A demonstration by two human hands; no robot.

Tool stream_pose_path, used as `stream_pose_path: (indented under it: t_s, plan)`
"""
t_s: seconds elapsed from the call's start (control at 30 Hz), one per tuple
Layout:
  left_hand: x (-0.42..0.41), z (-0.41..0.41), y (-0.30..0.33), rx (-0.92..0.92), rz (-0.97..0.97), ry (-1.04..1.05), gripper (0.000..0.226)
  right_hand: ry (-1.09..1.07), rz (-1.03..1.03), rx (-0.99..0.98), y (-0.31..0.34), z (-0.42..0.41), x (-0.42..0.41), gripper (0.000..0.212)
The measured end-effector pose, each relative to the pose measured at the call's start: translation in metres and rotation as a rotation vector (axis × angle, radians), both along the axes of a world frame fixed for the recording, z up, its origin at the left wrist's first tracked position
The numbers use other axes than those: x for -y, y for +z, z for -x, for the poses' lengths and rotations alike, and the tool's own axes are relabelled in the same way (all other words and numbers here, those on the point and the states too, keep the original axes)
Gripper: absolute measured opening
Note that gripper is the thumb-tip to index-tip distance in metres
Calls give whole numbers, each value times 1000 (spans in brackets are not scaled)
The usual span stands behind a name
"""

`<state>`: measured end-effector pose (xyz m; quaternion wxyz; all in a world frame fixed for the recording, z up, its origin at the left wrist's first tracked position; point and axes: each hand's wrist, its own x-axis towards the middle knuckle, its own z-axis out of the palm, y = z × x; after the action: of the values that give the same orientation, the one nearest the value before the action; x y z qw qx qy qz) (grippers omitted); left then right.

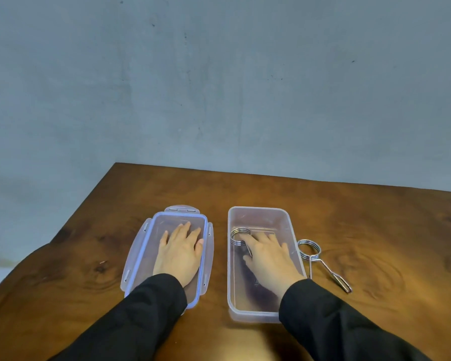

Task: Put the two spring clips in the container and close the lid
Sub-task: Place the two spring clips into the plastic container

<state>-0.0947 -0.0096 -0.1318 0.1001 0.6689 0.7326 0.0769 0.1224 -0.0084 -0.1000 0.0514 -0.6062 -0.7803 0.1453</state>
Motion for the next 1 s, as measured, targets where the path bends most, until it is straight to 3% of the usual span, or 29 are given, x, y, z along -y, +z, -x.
stream_pose_path:
  t_s: [0.2, 0.33, 0.43, 0.53, 0.63, 0.7, 0.8, 1.0]
  plan:
    - [-1, 1, -2, -45, -6, 14, 52, 38, 19, 64, 5, 0, 2, 59]
    - [-1, 1, -1, -69, 4, 31, 54, 4, -163, -210, 47, -23, 6, 50]
    - [-3, 2, -3, -54, 1, 32, 54, -166, -365, -286, 65, -76, 7, 38]
    - [-3, 2, -5, -54, 6, 35, 55, -330, -221, -172, 52, -127, 13, 42]
    - [-4, 3, -5, -51, 8, 37, 58, -356, 79, -109, 25, -142, 24, 57]
    - [-4, 3, -6, -54, 11, 37, 57, -352, 166, -87, 11, -137, 32, 68]
    - [-4, 3, -7, -71, 11, 37, 67, -356, 122, 23, -1, -124, 39, 75]
    - [-4, 2, -8, -93, -1, 42, 77, -409, -56, 62, -16, -138, 43, 61]
